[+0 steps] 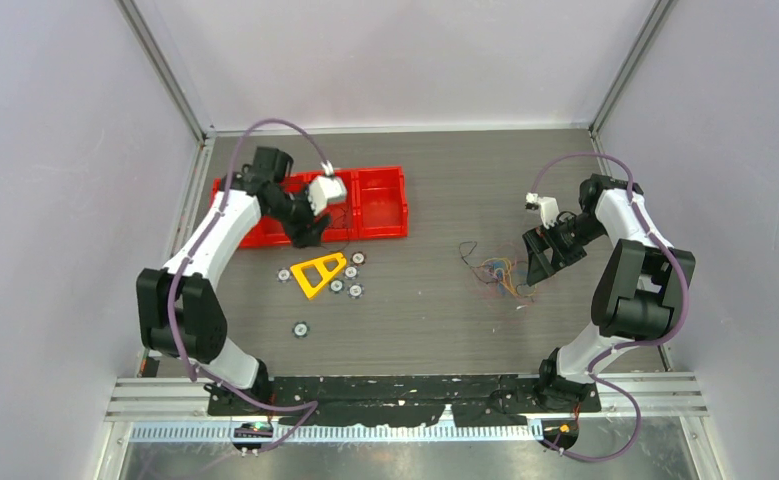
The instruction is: Untangle the cables
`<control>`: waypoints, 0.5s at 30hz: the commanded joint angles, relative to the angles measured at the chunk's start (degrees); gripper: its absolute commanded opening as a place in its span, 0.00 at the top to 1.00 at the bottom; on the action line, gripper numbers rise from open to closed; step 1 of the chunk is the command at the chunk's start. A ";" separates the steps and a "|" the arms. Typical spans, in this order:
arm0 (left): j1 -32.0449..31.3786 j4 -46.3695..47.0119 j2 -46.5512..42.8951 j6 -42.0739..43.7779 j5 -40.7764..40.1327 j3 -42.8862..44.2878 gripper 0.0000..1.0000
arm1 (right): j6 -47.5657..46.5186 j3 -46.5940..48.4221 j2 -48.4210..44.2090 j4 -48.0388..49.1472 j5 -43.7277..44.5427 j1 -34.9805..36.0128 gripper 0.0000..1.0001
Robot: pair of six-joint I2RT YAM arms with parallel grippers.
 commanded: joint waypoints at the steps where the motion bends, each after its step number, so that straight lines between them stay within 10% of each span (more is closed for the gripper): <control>1: -1.89 2.93 -2.34 22.86 -0.30 -7.74 0.43 | 0.56 1.32 -1.65 -1.56 -1.61 0.24 0.05; 15: -6.32 6.82 6.25 46.23 -5.76 -10.37 0.55 | -0.02 0.81 -1.35 -1.69 -0.28 0.22 0.05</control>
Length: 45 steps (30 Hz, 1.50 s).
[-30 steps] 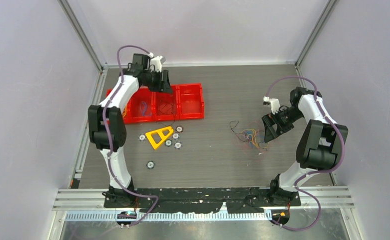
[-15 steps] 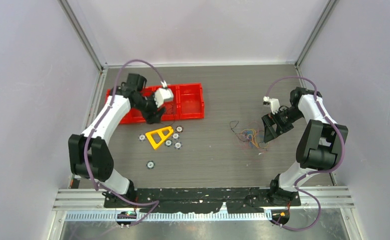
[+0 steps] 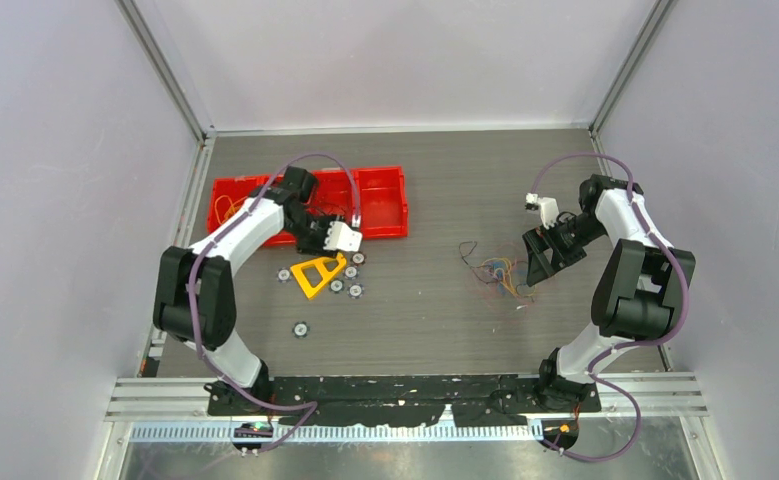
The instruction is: Untangle the cables
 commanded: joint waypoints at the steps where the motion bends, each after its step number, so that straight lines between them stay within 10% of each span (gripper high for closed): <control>1: -0.68 2.28 2.34 7.48 -2.14 -0.58 0.55 | -0.04 0.84 -1.26 -1.07 -0.01 0.27 0.05; 9: -1.35 4.26 4.92 6.97 -4.64 -1.01 0.63 | 0.03 1.11 -0.42 -0.87 -0.05 0.30 0.05; 19: -1.52 4.25 5.32 1.03 -4.50 4.56 1.00 | 0.22 1.26 -0.15 -0.77 -0.11 0.27 0.05; 45: -1.61 10.12 23.87 -16.95 -17.13 26.78 1.00 | 0.73 1.42 1.08 -0.32 0.20 0.29 0.05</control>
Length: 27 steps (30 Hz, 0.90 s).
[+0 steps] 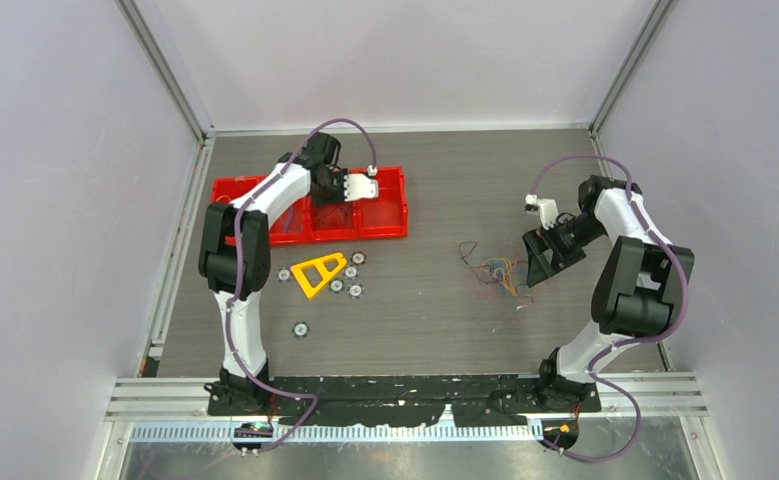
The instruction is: Untangle the cables
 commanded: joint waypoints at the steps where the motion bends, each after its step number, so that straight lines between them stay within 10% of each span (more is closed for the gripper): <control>1: -0.37 0.62 0.64 -1.65 0.46 2.20 1.00 | 0.69 1.48 0.31 -0.26 -0.13 0.30 0.05; 4: -0.90 -1.32 0.15 1.17 1.23 0.27 0.98 | 0.70 1.49 0.18 -0.30 0.06 0.26 0.05; 16: -0.98 -8.24 -12.46 -1.75 7.64 -2.43 0.39 | 0.02 1.49 -1.60 -1.17 -0.51 0.27 0.05; 27: 3.05 -11.63 -27.88 -18.41 18.05 -0.45 0.01 | -0.18 3.01 -3.08 -1.77 -1.01 0.30 0.05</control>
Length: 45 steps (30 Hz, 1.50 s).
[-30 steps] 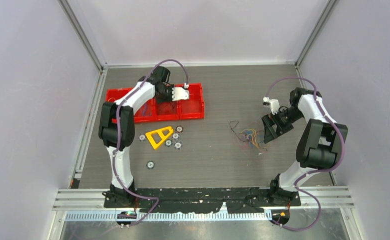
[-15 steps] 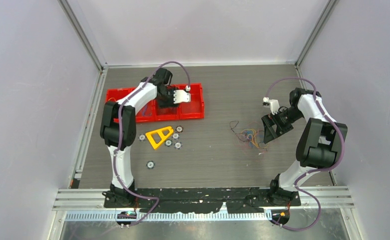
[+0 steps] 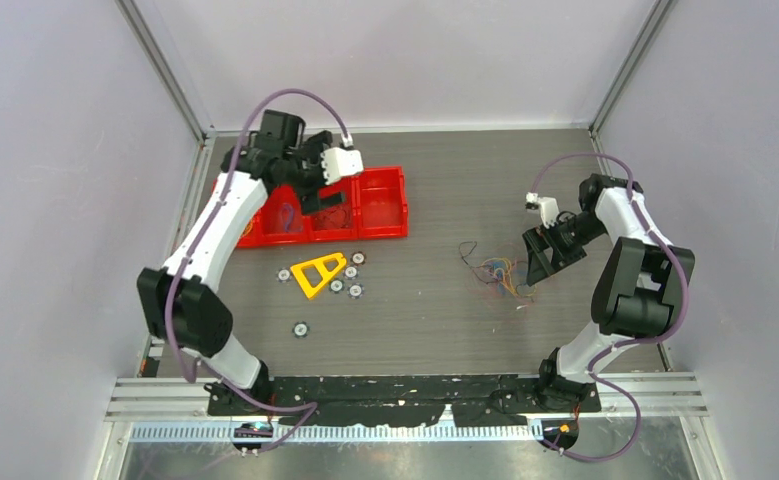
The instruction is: Untangle the cables
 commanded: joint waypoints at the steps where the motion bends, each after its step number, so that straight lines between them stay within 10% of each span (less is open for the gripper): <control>1: 3.05 2.74 -6.12 -13.93 6.33 -0.38 0.00 | -0.51 2.26 -3.52 -1.05 -0.19 0.31 0.05; 9: 3.86 31.73 -23.53 -47.44 10.50 -19.46 0.00 | 2.06 -2.12 -5.12 2.79 1.21 4.49 0.05; 19: -0.24 29.30 -25.43 -61.69 18.77 -27.50 0.00 | 12.95 -3.87 0.90 15.25 0.99 16.87 0.02; 25: -1.62 30.74 -20.71 -72.32 22.23 -29.33 0.00 | 14.00 -1.77 0.49 16.15 -5.64 20.11 0.89; 45: -14.03 51.20 -7.82 -84.52 24.76 -38.09 0.19 | 18.12 -0.43 -21.17 16.29 -20.17 27.85 0.95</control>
